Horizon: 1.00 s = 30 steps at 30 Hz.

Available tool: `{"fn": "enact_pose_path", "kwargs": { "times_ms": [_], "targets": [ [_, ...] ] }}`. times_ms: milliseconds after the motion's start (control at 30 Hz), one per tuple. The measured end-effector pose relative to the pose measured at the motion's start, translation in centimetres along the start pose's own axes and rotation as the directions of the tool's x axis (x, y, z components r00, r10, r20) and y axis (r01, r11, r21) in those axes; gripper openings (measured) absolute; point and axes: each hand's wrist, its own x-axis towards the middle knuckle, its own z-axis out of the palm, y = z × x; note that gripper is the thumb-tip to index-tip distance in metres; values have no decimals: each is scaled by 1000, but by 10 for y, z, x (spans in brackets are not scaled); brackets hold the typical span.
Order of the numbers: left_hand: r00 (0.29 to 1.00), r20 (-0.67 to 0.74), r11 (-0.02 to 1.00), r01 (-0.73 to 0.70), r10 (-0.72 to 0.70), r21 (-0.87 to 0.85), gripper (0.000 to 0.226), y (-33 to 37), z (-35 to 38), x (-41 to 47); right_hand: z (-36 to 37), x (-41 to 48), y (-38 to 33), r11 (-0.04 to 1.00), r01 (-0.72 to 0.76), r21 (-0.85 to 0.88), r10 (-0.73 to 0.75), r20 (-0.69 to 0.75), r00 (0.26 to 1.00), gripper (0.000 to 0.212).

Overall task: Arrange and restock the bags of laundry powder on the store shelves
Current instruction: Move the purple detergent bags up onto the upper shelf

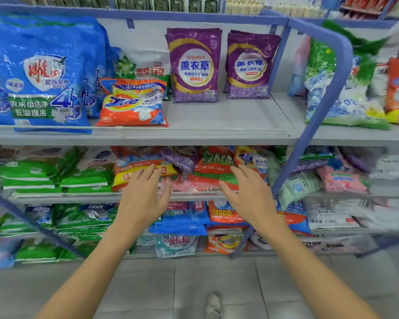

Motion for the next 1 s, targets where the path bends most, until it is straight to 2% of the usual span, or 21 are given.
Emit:
{"fn": "enact_pose_path", "kwargs": {
  "times_ms": [133, 267, 400, 500, 733, 833, 900, 1000],
  "targets": [
    [1000, 23, 1000, 20, -20, -7, 58, -3, 5, -16, 11, -18, 0, 996, -65, 60, 60, 79, 995, 66],
    [994, 49, 993, 100, -97, -60, 57, -7, 15, -9, 26, -11, 3, 949, -186, 253, 141, 185, 972, 68],
    [985, 68, 982, 162, -156, -101, 57, -5, 34, 20, 44, 13, 4, 885, -255, 389, 159, 261, 952, 66],
    [983, 40, 976, 185, -182, -113, 57, -3, 54, 56, 62, 52, 4, 800, -309, 514, 166, 306, 937, 60],
    [967, 9, 965, 254, -254, -58, 49, -32, 131, 138, 131, 151, 3, 499, -520, 693, 207, 488, 848, 41],
    [980, -120, 984, 145, -157, -101, 43, -51, 161, 162, 154, 170, 11, 451, -507, 734, 130, 508, 852, 28],
    [982, -144, 992, 113, -121, -64, 50, -57, 173, 179, 162, 179, 10, 405, -496, 768, 120, 493, 862, 22],
    [982, -121, 989, 147, -143, 24, 59, -60, 184, 201, 173, 189, 5, 388, -488, 782, 177, 457, 872, 31]
  ]
}}
